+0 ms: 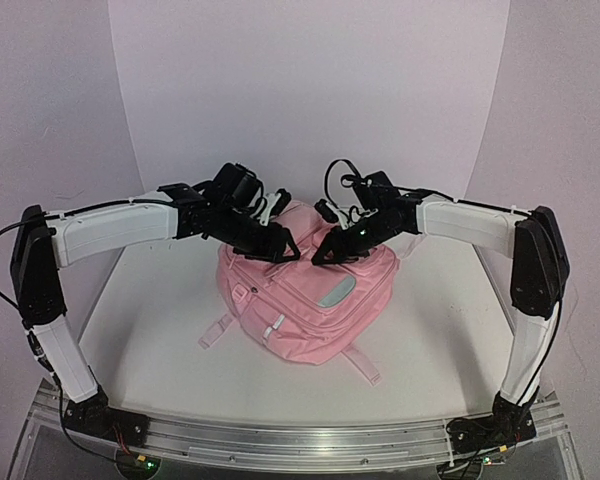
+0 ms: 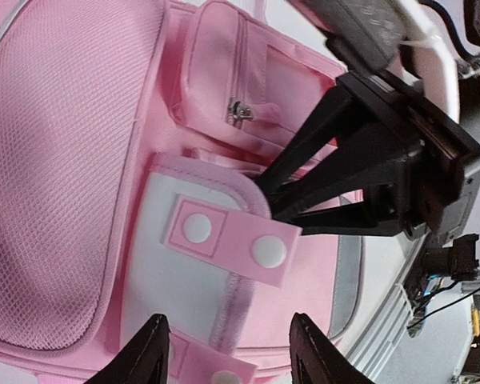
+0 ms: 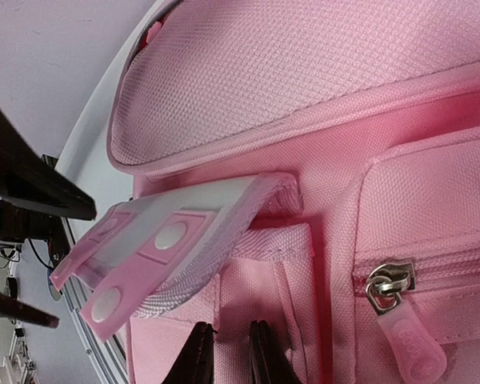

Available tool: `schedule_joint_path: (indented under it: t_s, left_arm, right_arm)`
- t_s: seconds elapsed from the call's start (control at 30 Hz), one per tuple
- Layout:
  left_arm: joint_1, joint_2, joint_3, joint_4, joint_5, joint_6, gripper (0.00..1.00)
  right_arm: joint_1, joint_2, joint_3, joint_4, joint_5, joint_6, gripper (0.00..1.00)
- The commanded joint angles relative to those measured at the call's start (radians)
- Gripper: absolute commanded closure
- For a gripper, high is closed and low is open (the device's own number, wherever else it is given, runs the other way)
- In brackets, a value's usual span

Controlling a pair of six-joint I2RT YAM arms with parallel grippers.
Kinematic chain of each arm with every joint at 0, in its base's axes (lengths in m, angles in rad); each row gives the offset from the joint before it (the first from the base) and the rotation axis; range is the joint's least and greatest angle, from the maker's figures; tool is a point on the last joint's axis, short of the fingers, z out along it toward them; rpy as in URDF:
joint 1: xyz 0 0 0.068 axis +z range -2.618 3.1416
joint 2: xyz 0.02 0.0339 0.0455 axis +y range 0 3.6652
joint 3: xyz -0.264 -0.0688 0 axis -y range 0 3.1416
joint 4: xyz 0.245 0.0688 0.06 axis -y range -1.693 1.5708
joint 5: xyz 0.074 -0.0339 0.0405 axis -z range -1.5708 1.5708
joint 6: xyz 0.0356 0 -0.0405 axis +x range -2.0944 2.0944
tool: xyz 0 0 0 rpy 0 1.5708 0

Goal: Pack the student bag
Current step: Adjust the student bag at the center of the board.

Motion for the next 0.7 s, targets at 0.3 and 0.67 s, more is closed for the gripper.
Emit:
schedule_joint_path:
  t_s: [0.3, 0.67]
  left_arm:
    - [-0.06, 0.015, 0.163, -0.233, -0.223, 0.116, 0.47]
    - [-0.071, 0.036, 0.163, -0.246, -0.248, 0.119, 0.47]
  right_arm:
    - [0.005, -0.041, 0.018, -0.016, -0.013, 0.006, 0.66]
    - [-0.027, -0.128, -0.03, -0.097, -0.024, -0.05, 0.52]
